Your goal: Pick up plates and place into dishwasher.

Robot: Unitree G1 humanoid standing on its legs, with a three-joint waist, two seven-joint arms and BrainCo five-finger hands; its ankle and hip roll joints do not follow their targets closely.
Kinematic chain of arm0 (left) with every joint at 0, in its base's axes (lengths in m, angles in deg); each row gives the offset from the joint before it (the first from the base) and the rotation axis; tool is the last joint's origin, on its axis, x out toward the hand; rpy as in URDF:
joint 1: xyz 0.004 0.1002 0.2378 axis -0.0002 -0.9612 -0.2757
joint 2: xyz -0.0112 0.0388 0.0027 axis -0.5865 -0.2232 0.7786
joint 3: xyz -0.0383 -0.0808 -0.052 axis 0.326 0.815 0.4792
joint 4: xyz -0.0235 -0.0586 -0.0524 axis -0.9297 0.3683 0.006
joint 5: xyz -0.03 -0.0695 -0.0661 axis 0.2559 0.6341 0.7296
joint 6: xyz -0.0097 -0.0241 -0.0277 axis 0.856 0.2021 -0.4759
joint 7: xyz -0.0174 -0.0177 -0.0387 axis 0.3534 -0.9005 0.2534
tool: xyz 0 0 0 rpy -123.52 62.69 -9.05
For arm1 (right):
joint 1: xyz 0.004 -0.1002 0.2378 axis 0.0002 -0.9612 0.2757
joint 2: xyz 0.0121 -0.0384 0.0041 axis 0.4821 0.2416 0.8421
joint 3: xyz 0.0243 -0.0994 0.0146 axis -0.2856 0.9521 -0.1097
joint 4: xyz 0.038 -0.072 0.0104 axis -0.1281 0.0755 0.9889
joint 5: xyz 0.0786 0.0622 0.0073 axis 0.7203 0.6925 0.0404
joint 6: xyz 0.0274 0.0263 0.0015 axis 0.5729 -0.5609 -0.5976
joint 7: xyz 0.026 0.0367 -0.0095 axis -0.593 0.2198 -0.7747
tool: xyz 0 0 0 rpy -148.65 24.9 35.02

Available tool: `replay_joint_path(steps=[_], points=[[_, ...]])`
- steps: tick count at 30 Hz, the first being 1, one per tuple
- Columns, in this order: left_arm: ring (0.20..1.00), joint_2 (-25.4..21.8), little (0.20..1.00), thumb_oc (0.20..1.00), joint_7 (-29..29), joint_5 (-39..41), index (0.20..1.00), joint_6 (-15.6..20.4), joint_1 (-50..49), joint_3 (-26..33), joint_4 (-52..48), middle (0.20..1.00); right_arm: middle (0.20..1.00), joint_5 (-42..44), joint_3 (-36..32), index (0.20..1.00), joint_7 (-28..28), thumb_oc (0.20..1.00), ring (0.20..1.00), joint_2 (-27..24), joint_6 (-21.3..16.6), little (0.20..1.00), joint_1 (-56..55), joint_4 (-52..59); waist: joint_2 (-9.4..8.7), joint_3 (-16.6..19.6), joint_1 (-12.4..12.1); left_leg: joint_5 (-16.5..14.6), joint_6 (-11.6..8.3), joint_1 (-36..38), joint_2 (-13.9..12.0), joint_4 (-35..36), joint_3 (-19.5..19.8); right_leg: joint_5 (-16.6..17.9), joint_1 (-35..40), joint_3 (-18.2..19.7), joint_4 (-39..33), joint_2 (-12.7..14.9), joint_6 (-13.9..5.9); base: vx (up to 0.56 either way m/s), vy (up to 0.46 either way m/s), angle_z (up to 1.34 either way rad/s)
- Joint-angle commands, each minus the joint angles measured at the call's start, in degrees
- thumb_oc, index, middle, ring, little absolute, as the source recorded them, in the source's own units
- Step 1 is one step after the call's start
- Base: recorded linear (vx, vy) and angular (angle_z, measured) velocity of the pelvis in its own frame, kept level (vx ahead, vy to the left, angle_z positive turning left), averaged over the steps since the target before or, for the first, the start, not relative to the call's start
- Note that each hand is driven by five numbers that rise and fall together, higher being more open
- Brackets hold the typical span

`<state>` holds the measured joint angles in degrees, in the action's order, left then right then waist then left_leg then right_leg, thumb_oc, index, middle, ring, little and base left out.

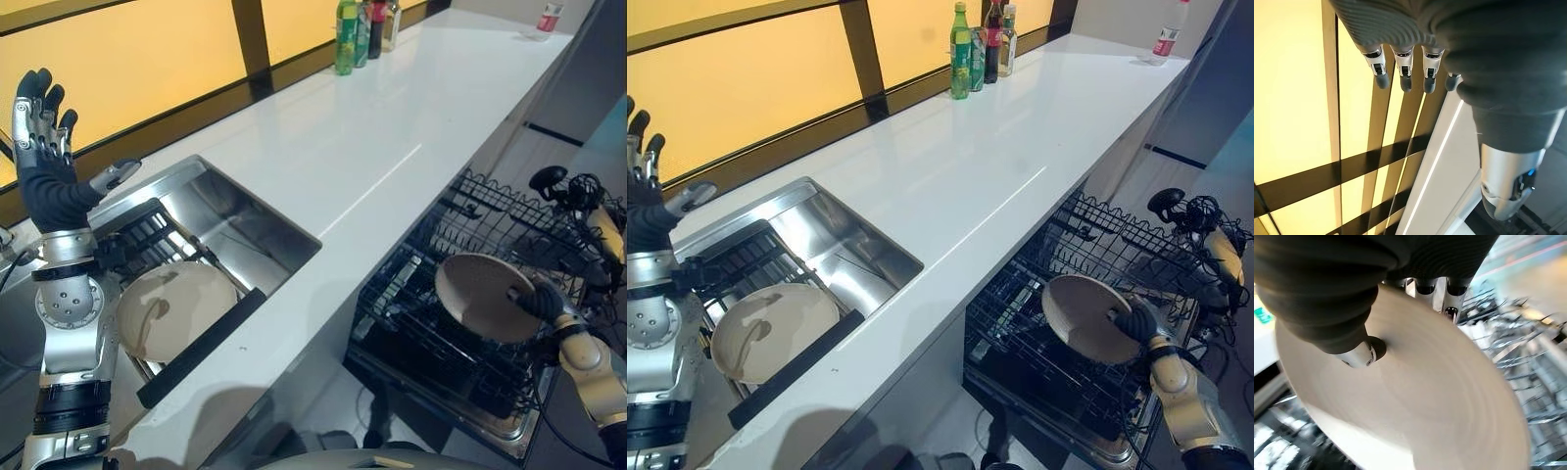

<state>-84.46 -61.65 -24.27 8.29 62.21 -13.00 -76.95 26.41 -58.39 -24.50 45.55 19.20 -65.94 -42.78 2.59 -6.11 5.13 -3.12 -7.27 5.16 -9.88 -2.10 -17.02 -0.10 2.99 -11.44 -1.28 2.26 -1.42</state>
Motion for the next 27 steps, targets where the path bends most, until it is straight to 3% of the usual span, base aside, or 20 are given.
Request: replay_joint_path(steps=[1,7,18,27], points=[[1.0,-3.6,1.0,1.0,0.7,1.9,1.0,0.5,-1.1,1.3,-1.3,1.0,0.2,-3.2,-1.6,0.2,-0.7,0.2,0.2,-3.2,-1.3,0.2,1.9,0.0,-1.77,3.1,-0.2,6.3,-0.39,-8.7,-2.2,0.3,0.0,-4.8,0.0,2.3,4.0,2.2,-3.56,0.03,-0.003,0.0],[1.0,-2.8,1.0,1.0,1.6,2.0,1.0,0.0,-2.0,1.7,-2.3,1.0,0.2,-3.7,2.0,0.2,7.9,0.2,0.2,-2.2,-1.9,0.2,0.5,-1.8,-1.8,2.6,-0.2,6.5,-0.55,-8.7,-2.4,0.0,0.0,-4.8,0.1,2.4,4.0,2.4,-3.44,0.04,-0.004,0.0],[1.0,-3.2,1.0,1.0,0.8,1.2,1.0,-1.2,0.0,-0.9,-2.1,1.0,0.2,-3.4,11.6,0.2,17.0,0.2,0.2,-1.6,-9.2,0.2,-0.9,-3.8,-1.94,1.7,-0.6,6.5,-0.94,-9.3,-2.4,-0.7,1.1,-4.7,0.1,1.6,3.8,2.8,-3.52,0.01,-0.011,0.0],[1.0,-2.1,1.0,1.0,-0.9,-0.1,1.0,-1.2,0.4,-3.6,-2.8,1.0,0.2,-14.8,24.9,0.2,12.7,0.2,0.2,2.1,-6.4,0.2,1.1,-7.4,-1.32,1.1,-1.9,6.6,-0.9,-9.0,-1.6,0.1,2.6,-4.3,0.2,1.2,2.8,3.3,-3.76,0.0,0.001,0.01]])
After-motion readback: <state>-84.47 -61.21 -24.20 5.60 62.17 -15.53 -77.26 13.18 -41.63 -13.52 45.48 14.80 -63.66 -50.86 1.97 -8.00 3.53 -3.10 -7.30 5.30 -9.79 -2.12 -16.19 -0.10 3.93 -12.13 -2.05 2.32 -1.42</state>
